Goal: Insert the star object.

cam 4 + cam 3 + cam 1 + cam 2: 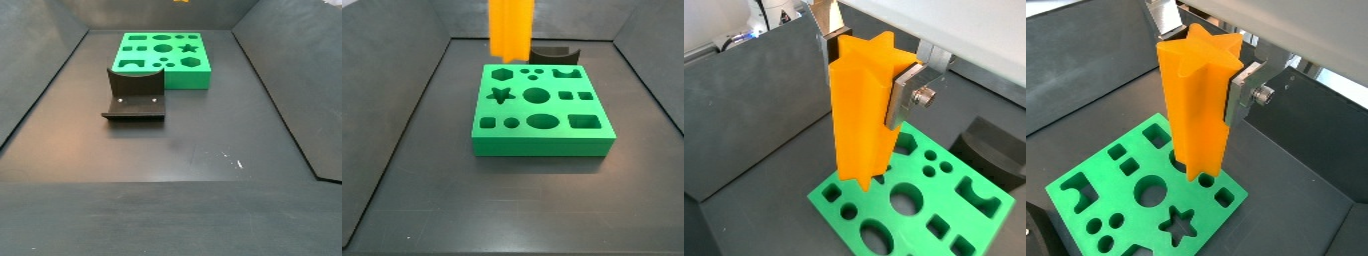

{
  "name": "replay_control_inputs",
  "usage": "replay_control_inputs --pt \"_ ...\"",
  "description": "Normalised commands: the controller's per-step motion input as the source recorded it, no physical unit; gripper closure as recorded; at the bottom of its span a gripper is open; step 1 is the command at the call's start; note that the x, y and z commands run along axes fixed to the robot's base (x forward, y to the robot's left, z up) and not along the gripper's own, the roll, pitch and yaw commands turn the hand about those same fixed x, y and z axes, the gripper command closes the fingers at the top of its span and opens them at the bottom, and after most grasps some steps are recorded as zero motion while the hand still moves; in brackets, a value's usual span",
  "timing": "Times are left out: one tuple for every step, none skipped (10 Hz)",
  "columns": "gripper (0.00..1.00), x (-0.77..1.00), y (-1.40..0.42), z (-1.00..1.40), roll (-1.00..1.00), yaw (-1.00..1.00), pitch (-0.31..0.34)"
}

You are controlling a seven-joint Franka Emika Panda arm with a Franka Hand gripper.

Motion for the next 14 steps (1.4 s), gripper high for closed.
replay_control_inputs --pt "1.00 0.00 0.25 -0.78 0.21 0.09 -0.046" --pt "1.00 -0.04 0.28 -0.78 0.24 0.22 -0.103" --pt "1.00 0.00 0.30 -0.81 0.22 0.24 -0.074" --pt "1.00 0.00 0.23 -0.74 0.19 0.13 -0.054" --pt "1.00 -0.03 0.21 -0.61 0.12 0.00 -0.011" --pt "1.00 0.00 0.20 -0.32 -0.03 0.00 0.000" --pt "1.00 0.00 0.21 -0.32 -0.07 0.00 -0.007" --pt "1.00 -0.05 0.22 -0.32 -0.08 0.00 -0.030" --pt "1.00 -0.04 0.20 -0.27 -0.06 0.00 -0.020" --pt "1.00 -0.03 0.13 -0.31 0.00 0.00 -0.010" --pt "1.00 -0.01 0.07 -0.31 0.00 0.00 -0.007" --pt "1.00 -0.03 0.01 -0.30 0.00 0.00 -0.040" --pt "1.00 -0.07 0.00 -0.29 -0.01 0.12 -0.061" --pt "1.00 -0.18 0.01 -0.20 -0.08 0.71 -0.127"
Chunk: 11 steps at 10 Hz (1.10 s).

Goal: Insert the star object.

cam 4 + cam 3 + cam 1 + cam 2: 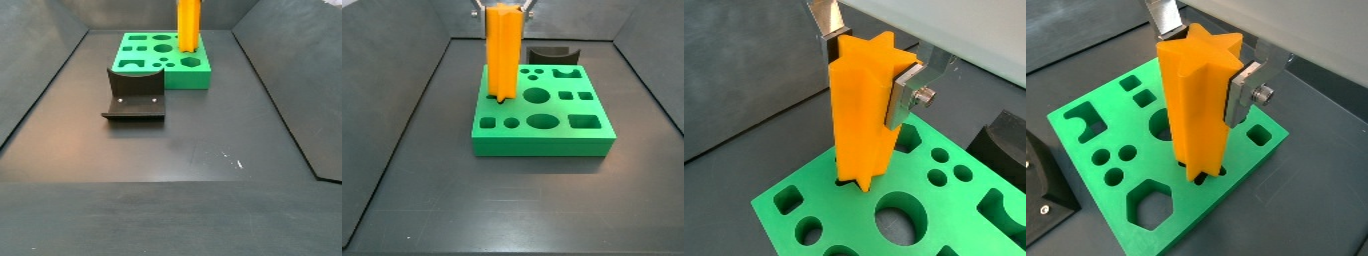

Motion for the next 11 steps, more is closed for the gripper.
replay_control_inputs --pt "1.00 -0.01 0.00 -0.18 -0.04 0.97 -0.120" --pt "1.00 0.00 0.03 -0.19 0.00 1.00 -0.100" --pt "1.00 0.00 0.00 -0.14 0.00 0.85 -0.097" --pt "1.00 0.00 -0.08 -0.23 0.00 0.25 -0.040" --pt "1.00 0.00 -0.03 -0.29 0.00 0.09 -0.044" --pt "1.00 0.00 -0.01 -0.32 0.00 0.07 -0.069" --pt "1.00 0.00 -0.04 -0.36 0.00 0.00 -0.091" --pt "1.00 0.00 0.00 -0.36 -0.03 0.00 -0.120" --pt "1.00 0.00 0.00 -0.41 -0.01 0.00 -0.163" --pt "1.00 0.00 0.00 -0.34 0.00 -0.03 -0.094" --pt "1.00 0.00 0.00 -0.29 0.00 0.00 -0.143"
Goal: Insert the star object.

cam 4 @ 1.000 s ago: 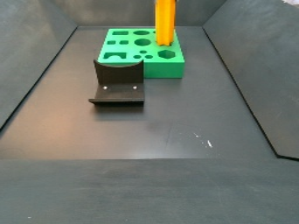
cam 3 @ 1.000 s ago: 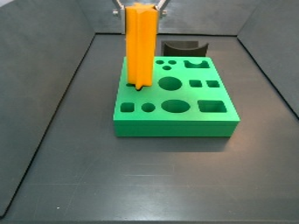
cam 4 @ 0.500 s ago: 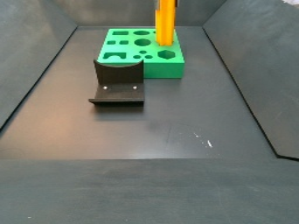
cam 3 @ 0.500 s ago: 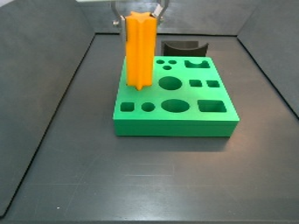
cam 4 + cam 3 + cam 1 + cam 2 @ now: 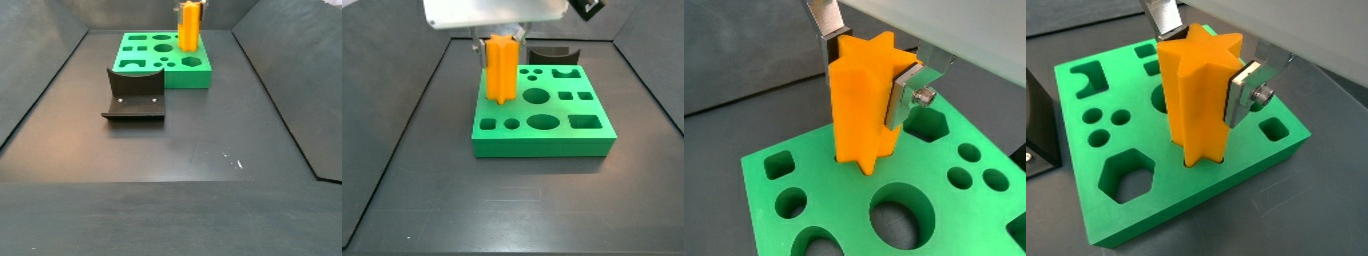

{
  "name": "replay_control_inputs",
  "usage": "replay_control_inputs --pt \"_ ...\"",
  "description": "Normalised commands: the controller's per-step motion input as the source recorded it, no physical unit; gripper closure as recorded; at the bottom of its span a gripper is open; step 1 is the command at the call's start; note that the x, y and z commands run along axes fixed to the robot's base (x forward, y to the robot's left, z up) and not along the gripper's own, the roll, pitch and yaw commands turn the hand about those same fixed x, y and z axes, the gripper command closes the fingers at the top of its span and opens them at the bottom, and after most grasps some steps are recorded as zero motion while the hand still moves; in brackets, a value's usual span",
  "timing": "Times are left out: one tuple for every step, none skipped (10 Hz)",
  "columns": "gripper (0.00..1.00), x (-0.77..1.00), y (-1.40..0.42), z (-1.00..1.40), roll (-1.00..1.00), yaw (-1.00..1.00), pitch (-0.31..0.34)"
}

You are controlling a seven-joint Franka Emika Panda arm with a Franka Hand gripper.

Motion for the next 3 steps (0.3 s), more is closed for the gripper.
replay_control_inputs --pt "1.00 0.00 0.03 -0.28 -0.10 0.00 -0.081" --pt "1.00 0.00 0.00 0.00 0.01 0.00 -0.003" --pt "1.00 0.00 0.00 0.00 0.00 0.00 0.000"
